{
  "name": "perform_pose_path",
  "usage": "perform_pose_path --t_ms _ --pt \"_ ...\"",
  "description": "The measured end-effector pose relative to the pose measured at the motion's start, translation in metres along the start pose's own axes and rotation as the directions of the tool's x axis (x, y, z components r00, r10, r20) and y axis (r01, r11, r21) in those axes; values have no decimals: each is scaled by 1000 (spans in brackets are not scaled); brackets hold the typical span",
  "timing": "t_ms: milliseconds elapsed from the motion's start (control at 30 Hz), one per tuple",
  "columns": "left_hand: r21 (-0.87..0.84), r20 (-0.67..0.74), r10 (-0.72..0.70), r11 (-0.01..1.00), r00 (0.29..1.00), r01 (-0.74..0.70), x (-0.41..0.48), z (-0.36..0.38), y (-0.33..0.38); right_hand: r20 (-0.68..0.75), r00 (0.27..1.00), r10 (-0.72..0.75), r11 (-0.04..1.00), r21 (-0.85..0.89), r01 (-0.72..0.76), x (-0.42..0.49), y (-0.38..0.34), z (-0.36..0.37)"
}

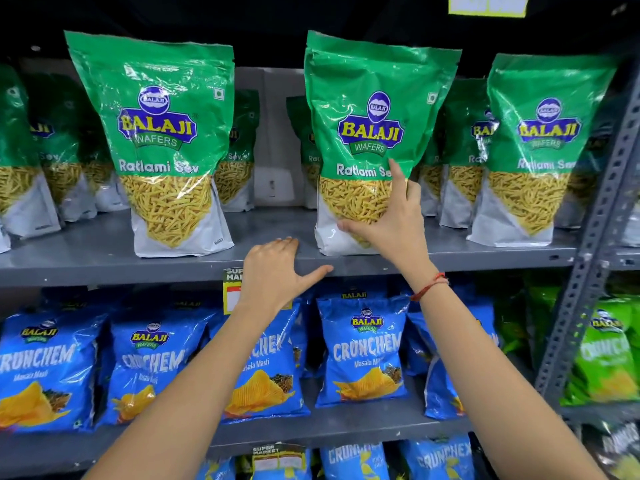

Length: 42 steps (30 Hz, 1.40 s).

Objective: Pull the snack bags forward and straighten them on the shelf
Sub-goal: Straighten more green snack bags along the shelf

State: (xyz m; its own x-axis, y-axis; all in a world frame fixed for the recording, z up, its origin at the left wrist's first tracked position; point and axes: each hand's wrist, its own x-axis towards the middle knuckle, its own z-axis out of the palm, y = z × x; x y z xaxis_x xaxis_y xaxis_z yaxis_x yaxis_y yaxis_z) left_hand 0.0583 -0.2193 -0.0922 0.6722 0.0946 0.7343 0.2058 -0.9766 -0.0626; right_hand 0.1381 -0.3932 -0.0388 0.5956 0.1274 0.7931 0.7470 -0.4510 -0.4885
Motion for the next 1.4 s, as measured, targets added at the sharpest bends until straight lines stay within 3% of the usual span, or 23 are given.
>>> perform_pose_path --t_ms 67,233,333,433,1400 --pt "-22 1 4 1000 1000 -4 0 1 -1 -4 1000 -12 998 60 12 -7 2 -6" --pt "-52 -7 12 999 1000 -12 1 4 -2 -129 988 81 888 460 -12 -18 20 -18" --pt "-50 5 11 999 1000 -11 1 3 -2 107 986 126 773 613 -165 -15 24 -19" --pt "-45 -4 7 999 1000 -7 1 3 -1 218 969 115 757 613 -228 -7 31 -13" --pt "-44 -1 -13 999 1000 12 0 3 0 265 948 179 788 538 -299 18 32 10"
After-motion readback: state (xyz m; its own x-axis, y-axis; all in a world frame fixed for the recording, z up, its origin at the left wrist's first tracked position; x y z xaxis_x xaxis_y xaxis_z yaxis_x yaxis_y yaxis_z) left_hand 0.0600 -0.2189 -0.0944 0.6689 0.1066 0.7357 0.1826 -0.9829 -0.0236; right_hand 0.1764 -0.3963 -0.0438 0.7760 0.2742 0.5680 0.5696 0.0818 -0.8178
